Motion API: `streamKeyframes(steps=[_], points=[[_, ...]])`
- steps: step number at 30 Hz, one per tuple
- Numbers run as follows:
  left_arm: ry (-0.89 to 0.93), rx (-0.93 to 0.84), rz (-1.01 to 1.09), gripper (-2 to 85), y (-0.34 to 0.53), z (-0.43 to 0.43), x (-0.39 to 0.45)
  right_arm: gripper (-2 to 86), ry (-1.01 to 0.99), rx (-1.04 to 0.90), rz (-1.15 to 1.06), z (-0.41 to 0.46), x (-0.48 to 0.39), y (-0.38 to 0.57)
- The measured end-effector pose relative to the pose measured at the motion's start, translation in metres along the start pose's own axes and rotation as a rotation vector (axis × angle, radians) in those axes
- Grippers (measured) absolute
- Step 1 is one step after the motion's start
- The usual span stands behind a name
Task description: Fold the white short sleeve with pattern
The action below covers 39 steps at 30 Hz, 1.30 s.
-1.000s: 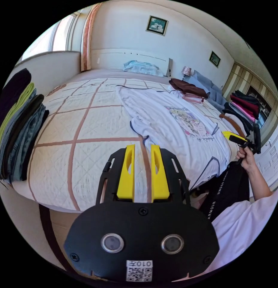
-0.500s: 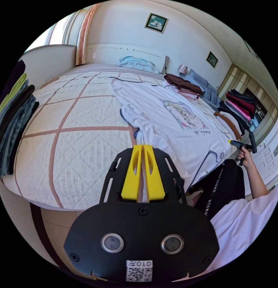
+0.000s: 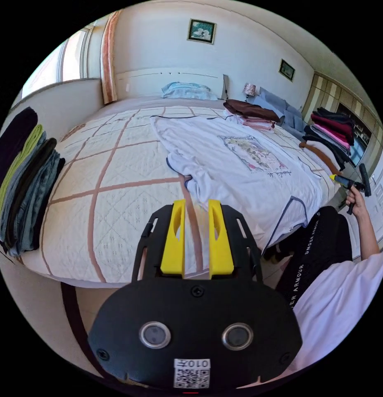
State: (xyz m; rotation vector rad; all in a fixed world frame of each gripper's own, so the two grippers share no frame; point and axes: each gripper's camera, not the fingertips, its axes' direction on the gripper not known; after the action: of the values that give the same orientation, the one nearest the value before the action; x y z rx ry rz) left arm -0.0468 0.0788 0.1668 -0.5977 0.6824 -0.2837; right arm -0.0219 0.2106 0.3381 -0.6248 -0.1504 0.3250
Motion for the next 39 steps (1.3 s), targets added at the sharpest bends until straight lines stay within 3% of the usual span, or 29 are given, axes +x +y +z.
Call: streamKeyframes(steps=[4,8,10,12,15,18,23,25,29,32,35,39], points=[[-0.119,-0.083,0.058,7.6,-0.019,0.015,0.026,2.7,-0.002,-0.011,-0.051,0.000,-0.021,0.006],[-0.079,-0.047,0.038,3.7,-0.032,0.008,0.036,2.7,0.006,-0.017,-0.101,0.000,-0.036,0.011],[-0.164,0.021,0.179,2.9,-0.045,-0.010,0.068,2.7,0.019,-0.023,-0.117,0.001,-0.042,0.014],[-0.295,0.064,0.458,3.0,-0.055,-0.015,0.133,2.8,0.020,-0.026,-0.123,0.002,-0.046,0.015],[-0.173,-0.031,0.594,4.4,-0.048,0.009,0.168,2.7,-0.007,-0.040,-0.141,0.005,-0.052,0.013],[-0.045,-0.047,0.491,5.9,-0.035,0.007,0.155,2.7,0.016,-0.037,-0.165,0.001,-0.056,0.017],[-0.165,0.053,0.236,8.0,-0.023,-0.016,0.104,2.7,-0.002,-0.023,-0.143,-0.005,-0.047,0.024],[-0.090,0.021,0.195,8.3,-0.029,-0.008,0.086,2.6,-0.034,-0.012,-0.136,-0.005,-0.046,0.024],[0.237,0.000,0.101,6.7,-0.049,0.015,0.058,2.5,-0.005,-0.038,-0.167,-0.003,-0.053,0.024],[0.330,-0.023,0.040,3.2,-0.056,0.026,0.041,2.5,0.017,-0.041,-0.173,-0.006,-0.055,0.026],[0.439,0.047,-0.046,1.1,-0.045,0.015,0.004,2.7,0.014,-0.039,-0.165,-0.009,-0.053,0.025],[0.358,0.273,-0.193,0.3,0.006,-0.055,-0.074,2.6,0.011,-0.062,-0.146,-0.003,-0.049,0.021]])
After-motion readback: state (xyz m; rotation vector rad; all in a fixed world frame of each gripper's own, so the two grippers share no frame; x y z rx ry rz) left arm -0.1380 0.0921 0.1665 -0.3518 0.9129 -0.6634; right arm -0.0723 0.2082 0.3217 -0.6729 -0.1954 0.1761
